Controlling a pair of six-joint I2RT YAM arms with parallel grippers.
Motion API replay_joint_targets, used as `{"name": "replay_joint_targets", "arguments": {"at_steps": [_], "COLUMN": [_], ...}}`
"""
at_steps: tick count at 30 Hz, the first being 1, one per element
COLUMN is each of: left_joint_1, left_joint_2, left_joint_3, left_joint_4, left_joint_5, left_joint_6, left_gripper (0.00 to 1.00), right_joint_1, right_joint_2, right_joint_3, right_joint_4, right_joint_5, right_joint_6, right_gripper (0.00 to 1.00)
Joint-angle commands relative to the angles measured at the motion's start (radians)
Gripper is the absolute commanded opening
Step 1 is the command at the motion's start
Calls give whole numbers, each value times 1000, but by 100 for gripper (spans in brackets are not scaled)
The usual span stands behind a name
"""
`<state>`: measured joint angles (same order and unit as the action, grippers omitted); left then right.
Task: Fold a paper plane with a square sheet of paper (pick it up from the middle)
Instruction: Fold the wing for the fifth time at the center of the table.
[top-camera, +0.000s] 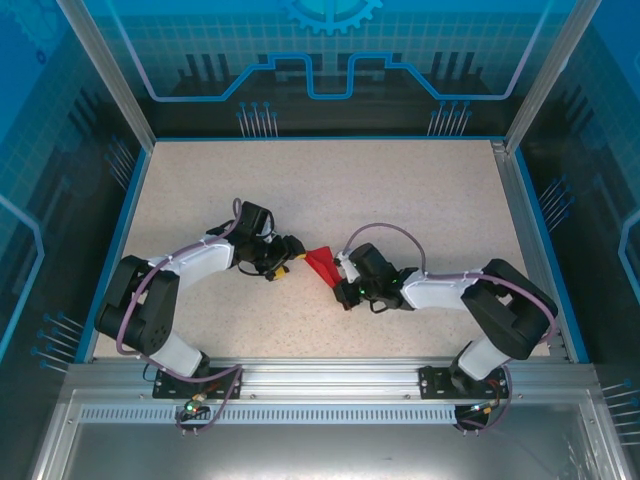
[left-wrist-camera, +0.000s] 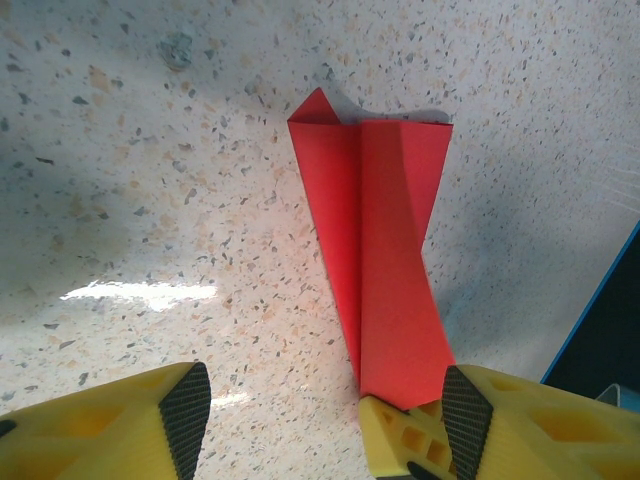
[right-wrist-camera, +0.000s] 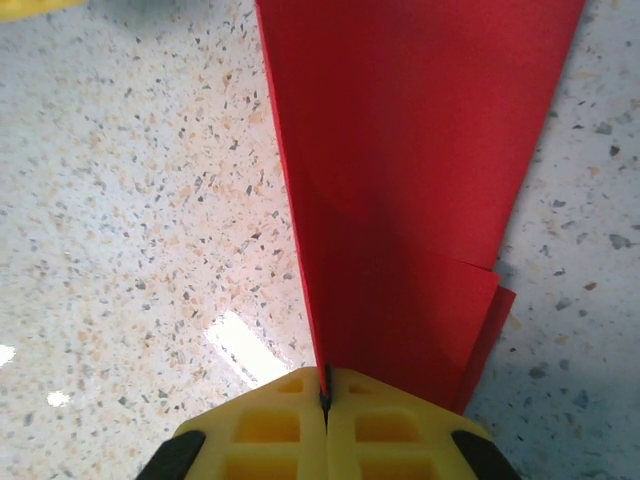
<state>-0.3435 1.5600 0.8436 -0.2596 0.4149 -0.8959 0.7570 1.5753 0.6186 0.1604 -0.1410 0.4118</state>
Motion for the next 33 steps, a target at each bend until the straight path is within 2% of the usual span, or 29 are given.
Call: {"name": "replay_joint_targets", "arguments": {"at_steps": [1,10,25,33], "left_joint_1": [-3,-3,-3,-3], "left_joint_2": [-3,8,12,5], "left_joint_3": [29,29,26,13], "left_joint_4": [-27,-23,-32,-21], "left_joint_5": [0,6,7,5], "left_joint_6": [-13,-11,-2,-4], "left_gripper": [66,65,64,58], "right_joint_1": [-49,-146,-185,-222], "right_joint_2": [1,56,218,301], "right_joint_3": [-31,-62,-16,-15], "right_joint_4": [104,246,392,523], "right_joint_5": [-178,-381,-562,-658], "right_joint_6": [37,98,227,359], "right_gripper": [5,5,4,3]}}
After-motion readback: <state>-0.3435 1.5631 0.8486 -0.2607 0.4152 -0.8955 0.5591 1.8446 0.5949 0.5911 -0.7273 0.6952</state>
